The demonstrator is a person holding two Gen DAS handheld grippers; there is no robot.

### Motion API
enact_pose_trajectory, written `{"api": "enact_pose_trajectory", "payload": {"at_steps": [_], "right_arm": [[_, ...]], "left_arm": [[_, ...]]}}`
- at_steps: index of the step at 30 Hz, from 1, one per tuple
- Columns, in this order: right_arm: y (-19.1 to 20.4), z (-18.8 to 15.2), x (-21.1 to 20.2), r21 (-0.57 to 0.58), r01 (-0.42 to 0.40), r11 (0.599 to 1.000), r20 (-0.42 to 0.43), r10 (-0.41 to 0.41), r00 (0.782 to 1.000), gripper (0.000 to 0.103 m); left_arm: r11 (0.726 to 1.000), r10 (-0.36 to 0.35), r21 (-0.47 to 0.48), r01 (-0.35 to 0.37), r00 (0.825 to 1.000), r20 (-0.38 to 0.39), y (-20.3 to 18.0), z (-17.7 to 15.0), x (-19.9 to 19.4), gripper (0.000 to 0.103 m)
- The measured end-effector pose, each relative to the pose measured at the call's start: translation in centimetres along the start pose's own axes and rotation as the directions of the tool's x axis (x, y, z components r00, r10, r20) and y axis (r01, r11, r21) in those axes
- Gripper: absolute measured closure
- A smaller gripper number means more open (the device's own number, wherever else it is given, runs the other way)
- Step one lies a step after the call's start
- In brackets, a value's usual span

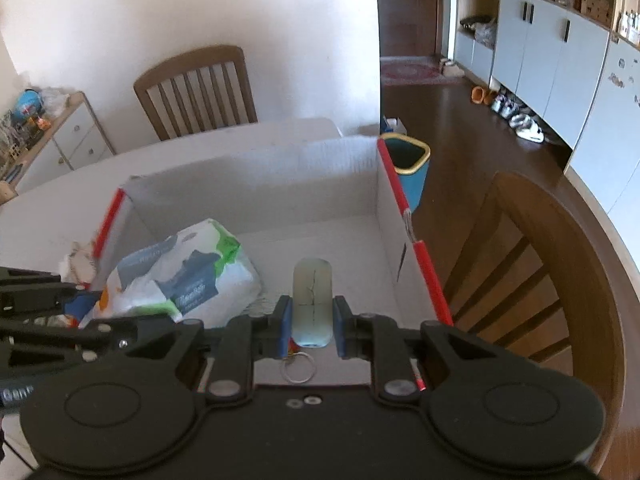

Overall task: Organize objects
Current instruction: 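Carry the plastic bag in the left tool and cylinder in the right tool into the box, then lower both held items into the box and open both tools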

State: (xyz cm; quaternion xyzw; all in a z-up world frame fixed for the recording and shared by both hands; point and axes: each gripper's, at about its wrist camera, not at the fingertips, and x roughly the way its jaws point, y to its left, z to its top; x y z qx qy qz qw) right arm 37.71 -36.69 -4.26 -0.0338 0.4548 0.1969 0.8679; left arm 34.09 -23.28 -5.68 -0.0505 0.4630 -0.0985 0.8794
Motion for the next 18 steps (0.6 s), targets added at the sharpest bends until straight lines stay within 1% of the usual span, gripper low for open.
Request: {"api": "enact_pose_trajectory", "payload": {"at_steps": [4, 8, 14, 18], "right_arm": [[-0.4, 0.0, 1.9, -0.006, 0.01, 1.0, -0.031, -0.01, 0.999, 0.084], [-0.6, -0.3, 3.4, -0.015, -0.005, 1.0, -0.066, 0.004, 0.998, 0.084], [-0.8, -0.4, 4.9, -0.026, -0.027, 0.999, -0.105, 0.025, 0.994, 0.083], [-0.5, -0.4, 5.5, -0.046, -0.032, 0.998, -0.122, 0.027, 0.992, 0.083]], "left_arm": [[1.0, 0.015, 0.014, -0.014, 0.999, -0.033, -0.3, 0.1, 1.7, 0.073], [0.999, 0.033, 0.044, -0.03, 0.997, -0.065, -0.6, 0.1, 3.1, 0.073], [0.998, 0.045, 0.043, -0.04, 0.993, -0.109, -0.3, 0.2, 4.5, 0.073], [0.998, 0.045, 0.038, -0.041, 0.991, -0.124, -0.1, 0.2, 5.0, 0.073]]}}
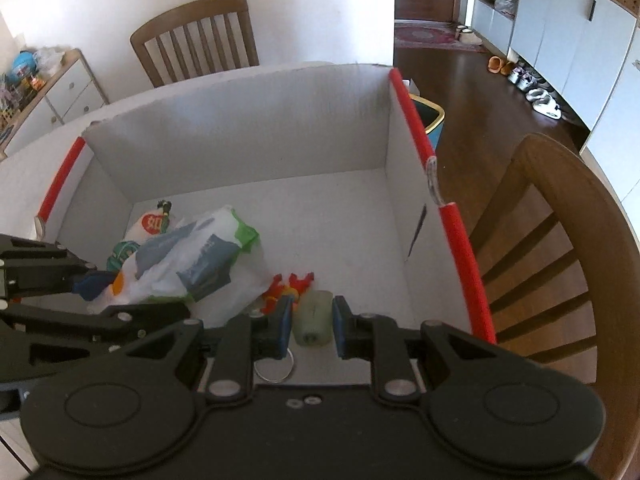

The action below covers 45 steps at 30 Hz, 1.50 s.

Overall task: Organize objects
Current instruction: 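Lower both held items into the box and open both tools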

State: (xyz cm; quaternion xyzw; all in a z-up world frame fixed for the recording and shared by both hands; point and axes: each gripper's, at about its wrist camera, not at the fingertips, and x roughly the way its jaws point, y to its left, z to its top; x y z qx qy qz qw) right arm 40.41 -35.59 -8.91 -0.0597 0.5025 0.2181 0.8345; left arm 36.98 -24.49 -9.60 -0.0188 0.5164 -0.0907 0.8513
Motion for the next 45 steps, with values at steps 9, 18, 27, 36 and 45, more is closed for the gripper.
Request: {"api": "enact_pose_trajectory", "payload": {"at_steps": [9, 18, 27, 36, 45], "right_arm": [[0.5, 0.2, 0.3, -0.018, -0.009, 1.0, -0.008, 0.009, 1.0, 0.081], [-0.3, 0.2, -0.9, -0.003, -0.033, 0.999, 0.016, 0.033, 0.999, 0.077], [0.0, -0.3, -3.1, 0.009, -0.033, 0.999, 0.053, 0.032, 0.998, 0.071], [0.9, -0.7, -6.0, 0.021, -0.032, 0.999, 0.101, 0.03, 0.994, 0.061], [2.9, -1.5, -8.3, 0.02, -0.027, 0.999, 0.143, 0.024, 0.989, 0.045]], "left_arm": [[1.0, -0.006, -0.001, 0.006, 1.0, -0.002, 0.7, 0.1, 0.1, 0.07], [1.0, 0.013, 0.003, -0.013, 0.999, 0.036, 0.2, 0.1, -0.5, 0.047], [1.0, 0.009, -0.017, -0.008, 0.996, 0.086, 0.1, -0.3, -2.9, 0.041], [1.0, 0.01, -0.029, -0.006, 0.989, 0.144, 0.6, -1.3, -6.0, 0.041], [0.998, 0.015, -0.058, -0.004, 0.98, 0.198, 1.9, -2.9, -9.1, 0.034]]}}
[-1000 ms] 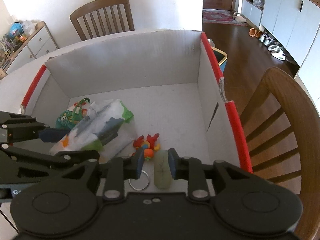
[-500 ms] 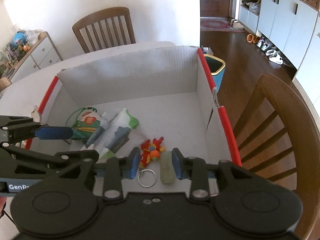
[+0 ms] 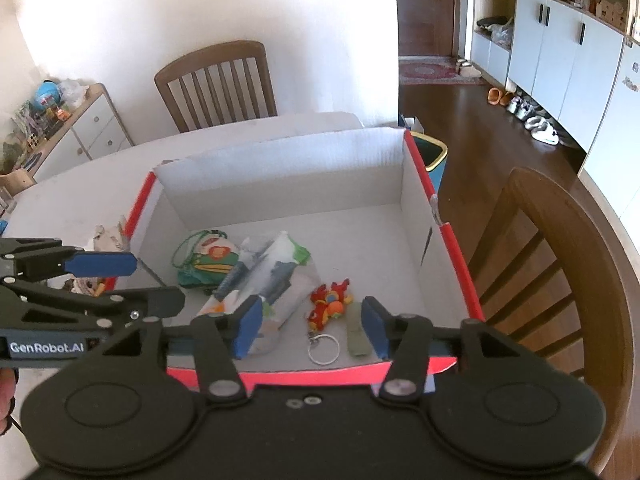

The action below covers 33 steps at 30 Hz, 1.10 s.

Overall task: Organize objects
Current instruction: 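Lower both held items into the box and open both tools, then withdraw both tools from the box back toward the remaining table items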

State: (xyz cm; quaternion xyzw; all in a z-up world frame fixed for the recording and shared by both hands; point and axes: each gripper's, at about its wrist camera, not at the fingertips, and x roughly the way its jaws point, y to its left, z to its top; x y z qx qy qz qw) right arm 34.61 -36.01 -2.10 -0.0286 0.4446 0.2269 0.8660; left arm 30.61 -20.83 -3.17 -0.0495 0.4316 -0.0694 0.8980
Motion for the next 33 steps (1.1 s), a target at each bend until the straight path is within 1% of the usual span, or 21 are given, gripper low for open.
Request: {"api": "enact_pose_trajectory", "payload": {"at_steps": [2, 3, 5, 9, 11, 16, 22, 25, 28, 31, 33], "right_arm": [[0.5, -0.1, -0.5, 0.002, -0.004, 1.0, 0.011, 0.004, 1.0, 0.04], [0.7, -0.2, -0.8, 0.003, -0.004, 1.0, 0.018, 0.004, 1.0, 0.039], [1.2, -0.4, -1.2, 0.007, -0.004, 1.0, 0.028, 0.004, 1.0, 0.036], [2.5, -0.8, -2.0, 0.004, 0.005, 1.0, 0.044, -0.005, 0.999, 0.029], [3.1, -1.0, -2.3, 0.005, 0.009, 1.0, 0.052, -0.009, 0.999, 0.025], [4.7, -1.4, -3.2, 0.017, 0.013, 1.0, 0.075, -0.014, 0.997, 0.017], [7.1, -2.0, -4.2, 0.025, 0.016, 1.0, 0.102, -0.018, 0.995, 0.008], [8.3, -2.4, -4.6, 0.037, 0.009, 0.999, 0.109, -0.013, 0.994, 0.006], [9.7, -3.0, -4.9, 0.044, 0.006, 0.999, 0.115, -0.011, 0.993, 0.006], [11.3, -3.4, -5.1, 0.037, 0.008, 0.999, 0.119, -0.012, 0.993, 0.006], [12.4, -3.6, -5.2, 0.031, 0.006, 0.999, 0.121, -0.01, 0.993, 0.006]], "left_arm": [[1.0, -0.001, 0.0, 0.001, 1.0, 0.012, 0.4, -0.2, -0.8, 0.034], [1.0, -0.001, -0.001, 0.001, 1.0, 0.018, 0.5, -0.2, -1.2, 0.034], [1.0, -0.004, -0.001, 0.004, 1.0, 0.03, 0.9, -0.4, -1.9, 0.029], [1.0, -0.011, -0.008, 0.012, 0.998, 0.06, 1.8, -0.9, -3.5, 0.026], [1.0, -0.013, -0.013, 0.014, 0.997, 0.072, 2.3, -1.2, -4.2, 0.021], [1.0, -0.003, -0.006, 0.004, 0.995, 0.1, 3.6, -2.1, -5.8, 0.021], [1.0, -0.013, -0.012, 0.014, 0.993, 0.118, 5.6, -3.5, -7.5, 0.019], [1.0, -0.002, -0.015, 0.004, 0.993, 0.121, 6.8, -4.2, -8.3, 0.019], [1.0, -0.006, -0.024, 0.009, 0.992, 0.129, 8.0, -4.9, -9.2, 0.018], [0.999, -0.012, -0.038, 0.017, 0.99, 0.138, 9.3, -5.4, -10.0, 0.01], [0.998, -0.023, -0.048, 0.031, 0.989, 0.148, 10.2, -5.8, -10.6, 0.008]]}}
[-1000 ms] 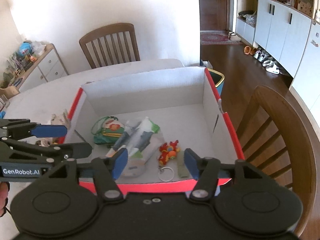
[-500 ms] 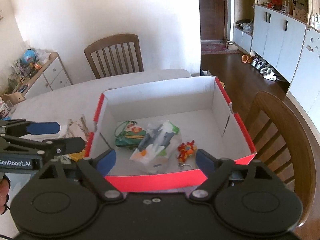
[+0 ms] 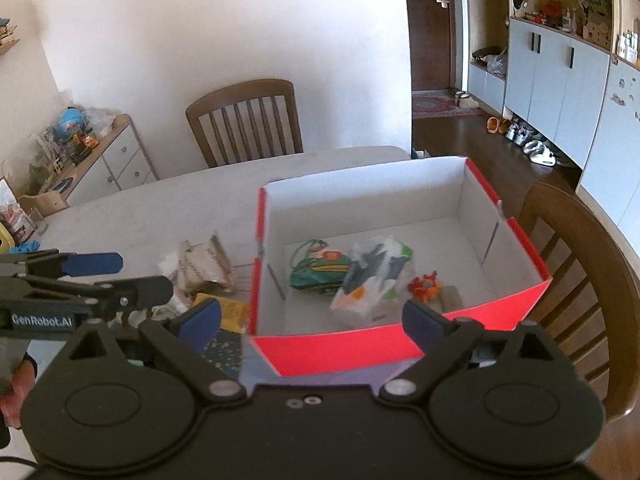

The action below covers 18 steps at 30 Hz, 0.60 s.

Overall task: Organize objects
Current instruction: 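Withdraw both tools from the box back toward the remaining table items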

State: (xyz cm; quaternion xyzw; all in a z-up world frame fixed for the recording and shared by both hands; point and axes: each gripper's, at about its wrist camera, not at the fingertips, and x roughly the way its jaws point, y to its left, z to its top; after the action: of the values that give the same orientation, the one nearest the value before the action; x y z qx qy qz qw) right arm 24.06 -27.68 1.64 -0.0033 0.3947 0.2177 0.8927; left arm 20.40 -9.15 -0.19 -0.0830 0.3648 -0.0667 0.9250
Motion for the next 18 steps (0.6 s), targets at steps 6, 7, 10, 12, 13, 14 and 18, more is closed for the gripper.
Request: {"api": "enact_pose_trajectory", "payload": {"at_steps": [6, 7, 10, 12, 13, 14, 18], "right_arm": [[3.5, -0.8, 0.2, -0.026, -0.006, 1.0, -0.002, 0.006, 1.0, 0.006], [4.1, -0.9, 0.4, -0.028, -0.007, 1.0, -0.003, 0.007, 1.0, 0.006], [5.9, -1.4, 0.8, -0.034, -0.016, 0.999, -0.009, 0.016, 1.0, 0.006], [7.2, -1.7, 1.2, -0.044, -0.015, 0.999, -0.012, 0.014, 1.0, 0.006], [7.9, -1.9, 1.5, -0.048, -0.018, 0.999, -0.015, 0.017, 1.0, 0.006], [8.4, -2.0, 1.7, -0.05, -0.021, 0.999, -0.018, 0.02, 1.0, 0.006], [10.7, -2.7, 2.8, -0.065, -0.033, 0.997, -0.036, 0.031, 0.999, 0.006]], "left_arm": [[0.999, -0.011, -0.032, 0.012, 0.999, 0.034, 3.2, -0.8, -1.6, 0.0], [0.999, -0.002, -0.035, 0.004, 0.999, 0.045, 3.8, -1.0, -1.9, 0.0], [0.999, 0.025, -0.046, -0.023, 0.998, 0.063, 5.7, -1.4, -2.5, 0.0], [0.997, 0.041, -0.061, -0.036, 0.997, 0.07, 7.1, -1.7, -2.9, 0.0], [0.997, 0.047, -0.071, -0.042, 0.996, 0.071, 7.8, -1.9, -3.1, 0.0], [0.996, 0.055, -0.081, -0.049, 0.996, 0.07, 8.6, -2.0, -3.2, 0.0], [0.99, 0.094, -0.112, -0.086, 0.993, 0.068, 11.3, -2.7, -3.8, 0.0]]}}
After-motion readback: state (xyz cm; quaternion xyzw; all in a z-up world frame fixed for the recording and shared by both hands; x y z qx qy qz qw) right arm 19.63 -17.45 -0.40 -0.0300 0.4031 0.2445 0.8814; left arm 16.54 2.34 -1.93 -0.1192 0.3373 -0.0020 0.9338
